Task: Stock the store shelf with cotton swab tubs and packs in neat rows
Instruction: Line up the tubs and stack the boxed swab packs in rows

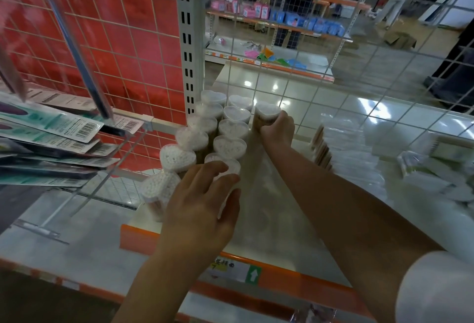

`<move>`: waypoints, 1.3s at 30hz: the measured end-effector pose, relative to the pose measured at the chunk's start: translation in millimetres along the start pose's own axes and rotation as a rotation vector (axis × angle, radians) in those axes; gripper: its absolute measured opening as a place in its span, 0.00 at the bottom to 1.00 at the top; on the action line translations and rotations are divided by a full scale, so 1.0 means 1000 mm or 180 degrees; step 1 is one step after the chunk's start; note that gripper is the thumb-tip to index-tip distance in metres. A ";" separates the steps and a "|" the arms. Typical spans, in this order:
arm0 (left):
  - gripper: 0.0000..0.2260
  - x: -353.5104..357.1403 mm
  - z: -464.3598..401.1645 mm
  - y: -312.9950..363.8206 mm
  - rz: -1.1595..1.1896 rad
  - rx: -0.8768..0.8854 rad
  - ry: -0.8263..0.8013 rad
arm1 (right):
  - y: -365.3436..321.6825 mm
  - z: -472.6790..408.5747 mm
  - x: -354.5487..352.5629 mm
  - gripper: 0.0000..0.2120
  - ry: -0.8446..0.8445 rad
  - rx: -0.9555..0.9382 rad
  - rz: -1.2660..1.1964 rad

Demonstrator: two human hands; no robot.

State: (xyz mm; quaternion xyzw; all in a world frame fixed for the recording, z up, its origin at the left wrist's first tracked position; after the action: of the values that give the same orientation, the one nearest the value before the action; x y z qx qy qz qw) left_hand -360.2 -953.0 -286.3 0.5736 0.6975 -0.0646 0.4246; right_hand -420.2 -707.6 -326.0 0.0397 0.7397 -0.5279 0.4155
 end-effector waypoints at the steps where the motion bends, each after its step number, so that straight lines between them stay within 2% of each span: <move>1: 0.13 0.001 0.001 0.000 -0.0014 0.0003 -0.0025 | 0.001 -0.001 0.000 0.18 0.0003 0.0004 0.0007; 11: 0.13 0.002 0.001 0.005 -0.0038 -0.0022 -0.0135 | 0.004 -0.003 0.000 0.16 0.0033 -0.0200 0.0080; 21: 0.12 0.007 0.002 0.005 0.0018 -0.0007 -0.0138 | 0.005 -0.002 0.000 0.19 -0.0027 -0.0203 0.0116; 28: 0.13 0.007 0.002 0.005 -0.0053 -0.0071 -0.0255 | 0.020 0.006 0.006 0.31 -0.0474 0.0428 0.0183; 34: 0.14 0.001 -0.005 0.009 -0.0114 -0.0064 -0.0141 | 0.014 0.019 -0.002 0.17 -0.0581 0.0342 0.0371; 39: 0.15 -0.001 -0.012 0.017 -0.0204 0.0034 -0.0187 | 0.005 0.036 -0.012 0.16 -0.0634 0.0142 0.0288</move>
State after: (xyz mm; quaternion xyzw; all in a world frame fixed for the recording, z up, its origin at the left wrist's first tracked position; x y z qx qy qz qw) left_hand -351.9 -941.3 -271.5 0.5510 0.7024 -0.0987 0.4396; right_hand -389.4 -730.2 -325.3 0.0296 0.6802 -0.5263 0.5093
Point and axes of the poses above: each hand's wrist, its own z-axis away from the middle knuckle, its own x-axis out of the palm, y = z × x, the point moved 5 cm from there along -z, towards the middle knuckle, and after that the axes turned 5 degrees about -y, right-handed, at the moved point
